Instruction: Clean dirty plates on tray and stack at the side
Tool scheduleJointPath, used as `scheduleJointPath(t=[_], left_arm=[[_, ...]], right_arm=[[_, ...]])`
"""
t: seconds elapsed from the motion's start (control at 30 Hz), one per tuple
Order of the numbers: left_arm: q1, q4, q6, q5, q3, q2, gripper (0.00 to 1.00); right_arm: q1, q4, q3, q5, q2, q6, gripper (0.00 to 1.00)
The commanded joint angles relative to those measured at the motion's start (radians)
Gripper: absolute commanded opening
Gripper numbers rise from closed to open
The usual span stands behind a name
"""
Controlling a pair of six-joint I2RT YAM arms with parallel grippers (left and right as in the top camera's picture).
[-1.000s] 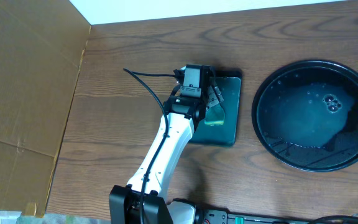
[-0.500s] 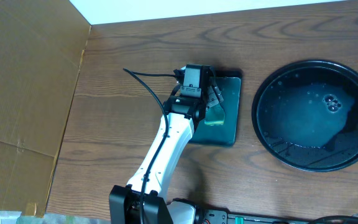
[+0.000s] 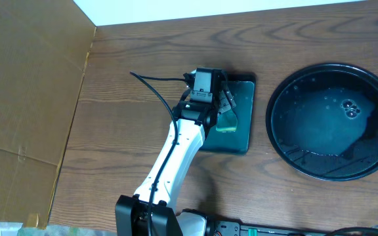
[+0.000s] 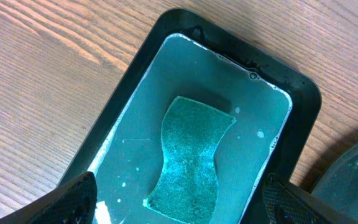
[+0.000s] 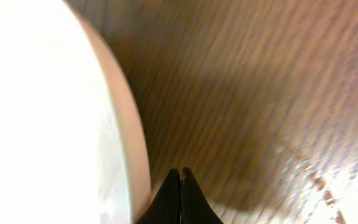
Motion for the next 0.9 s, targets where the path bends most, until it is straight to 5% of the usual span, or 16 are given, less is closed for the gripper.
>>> scheduleJointPath(t=[0.0,0.53,0.87], left_arm=[[0.004,-0.003,0.006,-0.012,0.022,0.0,0.86],[0.004,-0.003,0.006,-0.012,0.022,0.0,0.86],[0.004,-0.003,0.006,-0.012,0.022,0.0,0.86]], right_arm=[[0.009,-0.013,0.026,-0.025,-0.057,-0.067,0.01],[0.055,-0.239,0.026,-0.056,-0.446,-0.173,0.01],[0.289,-0.533,0.025,-0.113,-0.61,-0.271,0.04]])
